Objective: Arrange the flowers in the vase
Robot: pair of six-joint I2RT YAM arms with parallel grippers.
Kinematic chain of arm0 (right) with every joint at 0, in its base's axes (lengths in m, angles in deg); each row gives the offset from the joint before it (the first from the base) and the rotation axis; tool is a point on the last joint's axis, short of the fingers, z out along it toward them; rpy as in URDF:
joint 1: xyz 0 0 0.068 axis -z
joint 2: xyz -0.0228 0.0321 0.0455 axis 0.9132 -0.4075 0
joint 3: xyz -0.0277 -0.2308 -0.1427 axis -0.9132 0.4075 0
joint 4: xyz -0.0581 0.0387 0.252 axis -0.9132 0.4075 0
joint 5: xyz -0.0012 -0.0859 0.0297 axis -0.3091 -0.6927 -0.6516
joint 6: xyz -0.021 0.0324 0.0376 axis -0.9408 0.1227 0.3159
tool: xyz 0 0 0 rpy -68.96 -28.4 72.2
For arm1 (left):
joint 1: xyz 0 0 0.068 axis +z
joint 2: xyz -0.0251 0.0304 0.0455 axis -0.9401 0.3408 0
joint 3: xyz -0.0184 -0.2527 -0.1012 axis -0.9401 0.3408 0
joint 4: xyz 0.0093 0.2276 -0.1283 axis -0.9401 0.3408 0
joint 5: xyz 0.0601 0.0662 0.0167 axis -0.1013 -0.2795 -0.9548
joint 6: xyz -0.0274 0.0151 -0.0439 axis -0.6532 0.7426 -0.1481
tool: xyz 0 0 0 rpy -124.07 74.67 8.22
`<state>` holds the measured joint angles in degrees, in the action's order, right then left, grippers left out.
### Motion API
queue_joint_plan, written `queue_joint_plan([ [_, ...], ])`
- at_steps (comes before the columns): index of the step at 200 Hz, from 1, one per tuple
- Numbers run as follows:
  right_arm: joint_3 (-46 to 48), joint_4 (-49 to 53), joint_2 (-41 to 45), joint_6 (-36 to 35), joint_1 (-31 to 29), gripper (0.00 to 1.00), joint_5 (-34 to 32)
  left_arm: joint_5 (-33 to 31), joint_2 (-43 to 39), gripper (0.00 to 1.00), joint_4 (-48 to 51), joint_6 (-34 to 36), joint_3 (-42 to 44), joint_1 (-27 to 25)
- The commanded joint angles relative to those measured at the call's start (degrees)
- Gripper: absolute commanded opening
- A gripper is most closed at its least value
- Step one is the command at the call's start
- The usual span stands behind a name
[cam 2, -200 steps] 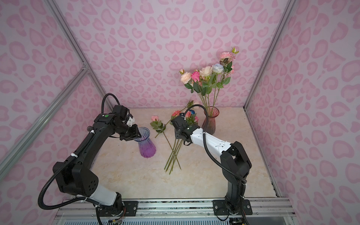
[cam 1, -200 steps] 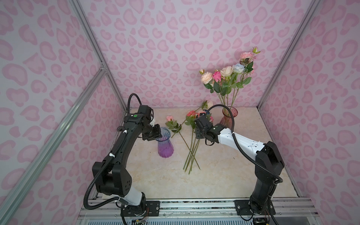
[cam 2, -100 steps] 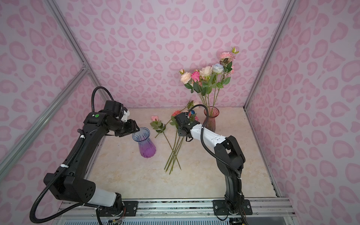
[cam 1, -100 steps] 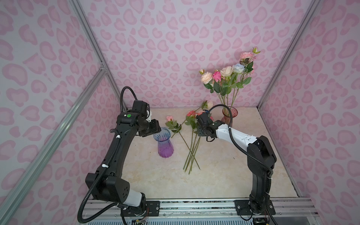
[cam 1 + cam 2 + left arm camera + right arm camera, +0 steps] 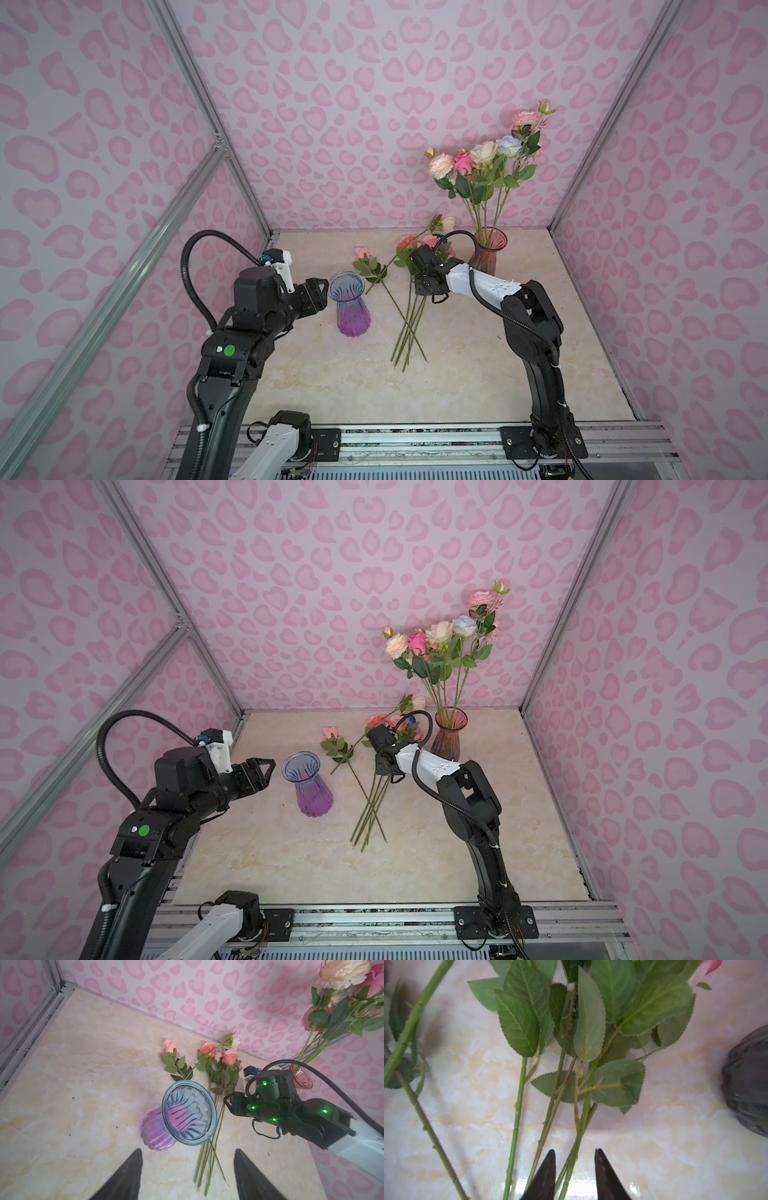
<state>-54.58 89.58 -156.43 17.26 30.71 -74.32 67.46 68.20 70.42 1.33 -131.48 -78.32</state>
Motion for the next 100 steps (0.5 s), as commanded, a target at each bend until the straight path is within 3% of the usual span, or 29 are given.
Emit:
queue_joint_plan([
  [1,-1.2,0.5,-2.1,1.7,0.5,0.30,1.0,-4.1,-5.4,0.75,-10.8,-2.1,6.6,0.0],
  [35,-1.4,0.0,-3.1,2.1,1.5,0.21,1.6,-5.8,-7.9,0.76,-11.7,-1.6,10.6,0.0],
  [69,0.6,-2.3,-1.1,2.0,1.7,0.02,1.9,-6.3,-6.4,0.76,-12.8,-0.9,11.2,0.0],
  [100,1.5,-2.1,1.7,1.1,1.2,0.00,2.5,-7.2,-6.0,0.76,-13.8,-0.1,12.4,0.0],
])
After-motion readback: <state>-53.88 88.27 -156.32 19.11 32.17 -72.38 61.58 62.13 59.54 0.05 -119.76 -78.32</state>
